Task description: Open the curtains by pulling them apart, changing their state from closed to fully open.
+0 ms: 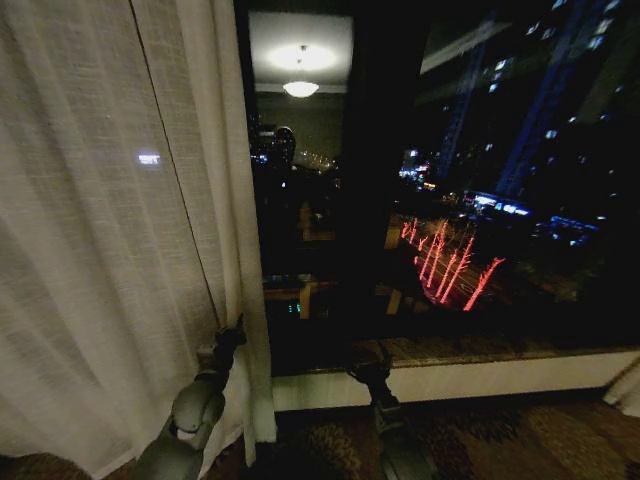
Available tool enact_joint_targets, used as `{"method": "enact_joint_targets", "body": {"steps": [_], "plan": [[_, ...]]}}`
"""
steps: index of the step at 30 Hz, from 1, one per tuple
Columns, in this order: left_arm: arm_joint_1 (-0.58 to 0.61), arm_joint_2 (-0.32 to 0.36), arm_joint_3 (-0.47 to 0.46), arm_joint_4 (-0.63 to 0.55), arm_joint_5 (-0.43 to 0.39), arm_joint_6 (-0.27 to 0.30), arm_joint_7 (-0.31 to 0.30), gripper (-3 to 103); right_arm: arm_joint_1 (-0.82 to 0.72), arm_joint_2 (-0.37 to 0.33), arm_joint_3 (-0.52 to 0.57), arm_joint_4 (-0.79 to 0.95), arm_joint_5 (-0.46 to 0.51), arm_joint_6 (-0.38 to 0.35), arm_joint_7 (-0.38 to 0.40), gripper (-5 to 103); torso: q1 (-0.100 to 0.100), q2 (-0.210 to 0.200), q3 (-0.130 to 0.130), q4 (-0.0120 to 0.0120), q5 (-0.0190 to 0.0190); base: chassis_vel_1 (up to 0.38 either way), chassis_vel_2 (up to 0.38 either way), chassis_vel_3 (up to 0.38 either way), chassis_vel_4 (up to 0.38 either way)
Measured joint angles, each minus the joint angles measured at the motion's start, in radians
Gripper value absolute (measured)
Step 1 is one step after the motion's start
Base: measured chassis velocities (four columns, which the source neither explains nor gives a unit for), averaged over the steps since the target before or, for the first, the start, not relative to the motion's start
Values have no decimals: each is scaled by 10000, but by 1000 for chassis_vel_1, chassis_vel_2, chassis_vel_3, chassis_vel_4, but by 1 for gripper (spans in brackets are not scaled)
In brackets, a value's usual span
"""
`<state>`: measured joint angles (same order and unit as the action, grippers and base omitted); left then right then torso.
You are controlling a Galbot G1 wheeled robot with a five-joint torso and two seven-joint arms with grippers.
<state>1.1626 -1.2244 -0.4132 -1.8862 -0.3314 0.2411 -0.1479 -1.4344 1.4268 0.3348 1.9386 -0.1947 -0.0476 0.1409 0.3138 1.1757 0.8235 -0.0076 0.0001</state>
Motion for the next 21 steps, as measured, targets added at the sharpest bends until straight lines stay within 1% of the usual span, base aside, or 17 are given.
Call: {"method": "enact_joint_targets", "body": {"steps": [5, 10, 14, 21], "plan": [[135, -31, -128, -61, -7, 1, 56, 0, -2, 11, -14, 5, -9, -7, -7, 100, 0, 0, 0, -1, 1, 8, 12, -12, -9], [273, -58, -270, -104, 0, -19, 243, 0, -8, 76, -65, 5, -15, -8, -7, 100, 0, 0, 0, -2, 1, 95, 87, -86, -103], [329, -66, -340, -139, 7, -29, 258, 0, -12, 89, -96, -2, -32, -1, -7, 100, 0, 0, 0, -2, 2, 182, 194, -167, -157], [542, -62, -537, -351, 3, -43, 269, 0, -83, 59, -117, 10, -34, 76, -11, 100, 0, 0, 0, 0, 2, 267, 274, -266, -277]]}}
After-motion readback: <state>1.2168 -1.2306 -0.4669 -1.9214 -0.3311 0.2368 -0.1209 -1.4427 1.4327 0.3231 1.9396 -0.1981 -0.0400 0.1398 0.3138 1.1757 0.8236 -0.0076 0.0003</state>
